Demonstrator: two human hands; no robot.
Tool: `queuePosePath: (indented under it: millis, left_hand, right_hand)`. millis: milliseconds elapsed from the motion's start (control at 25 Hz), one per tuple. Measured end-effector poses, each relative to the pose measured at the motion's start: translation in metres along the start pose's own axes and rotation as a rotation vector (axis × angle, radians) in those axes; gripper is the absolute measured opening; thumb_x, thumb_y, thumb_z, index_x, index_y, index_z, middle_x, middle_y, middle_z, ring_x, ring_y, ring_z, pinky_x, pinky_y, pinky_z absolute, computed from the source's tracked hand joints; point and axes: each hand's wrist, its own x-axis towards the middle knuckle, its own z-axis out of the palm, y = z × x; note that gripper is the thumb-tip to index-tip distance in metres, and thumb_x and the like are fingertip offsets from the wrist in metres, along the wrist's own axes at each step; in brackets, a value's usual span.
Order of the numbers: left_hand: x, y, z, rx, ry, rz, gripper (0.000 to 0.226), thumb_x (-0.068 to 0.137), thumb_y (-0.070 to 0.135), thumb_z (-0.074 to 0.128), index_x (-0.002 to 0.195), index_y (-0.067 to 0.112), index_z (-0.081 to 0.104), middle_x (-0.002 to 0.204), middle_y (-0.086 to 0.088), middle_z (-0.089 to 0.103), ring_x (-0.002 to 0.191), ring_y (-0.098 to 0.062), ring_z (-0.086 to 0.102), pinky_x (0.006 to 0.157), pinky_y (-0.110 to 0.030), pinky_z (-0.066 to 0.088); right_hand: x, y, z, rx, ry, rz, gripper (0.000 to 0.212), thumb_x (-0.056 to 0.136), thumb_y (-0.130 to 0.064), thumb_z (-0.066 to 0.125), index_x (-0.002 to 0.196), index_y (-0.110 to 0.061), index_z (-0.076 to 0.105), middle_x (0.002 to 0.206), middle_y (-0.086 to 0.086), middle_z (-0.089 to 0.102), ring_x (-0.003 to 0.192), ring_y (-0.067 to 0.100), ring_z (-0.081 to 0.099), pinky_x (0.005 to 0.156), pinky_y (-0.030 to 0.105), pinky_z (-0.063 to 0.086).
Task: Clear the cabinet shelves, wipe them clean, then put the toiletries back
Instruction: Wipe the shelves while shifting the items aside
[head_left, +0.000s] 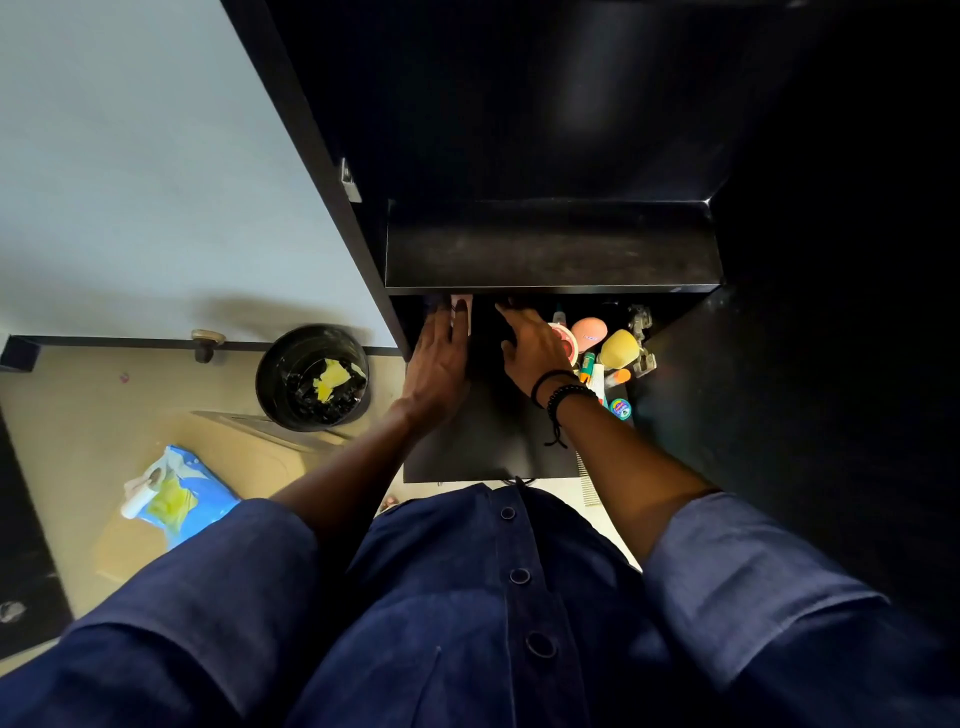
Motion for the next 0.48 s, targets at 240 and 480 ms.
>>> queuePosePath:
  millis: [240, 480]
  left_hand:
    - [-0.014, 0.007, 0.019, 0.047, -0.093, 0.081, 0.088, 0.078, -0.006, 0.056, 0.151, 0.006, 0.007, 0.158, -0.018, 0.002, 0.147, -0.031, 0.002, 0.119, -0.034, 0.007]
    - [-0.028, -0.001, 0.029, 0.046, -0.187, 0.077, 0.087, 0.082, 0.000, 0.060, 0.151, 0.007, 0.007, 0.159, -0.014, -0.002, 0.147, -0.027, -0.003, 0.117, -0.029, 0.002]
  right_hand:
    - [0.006, 0.045, 0.002, -0.299, -0.138, 0.161, 0.083, 0.076, -0.019, 0.072, 0.146, -0.014, 0.028, 0.149, 0.016, 0.030, 0.135, 0.036, 0.029, 0.109, 0.042, 0.035]
    - [0.013, 0.061, 0.005, -0.432, -0.233, 0.128, 0.091, 0.074, -0.021, 0.075, 0.148, -0.015, 0.022, 0.153, 0.014, 0.023, 0.136, 0.039, 0.027, 0.102, 0.048, 0.041]
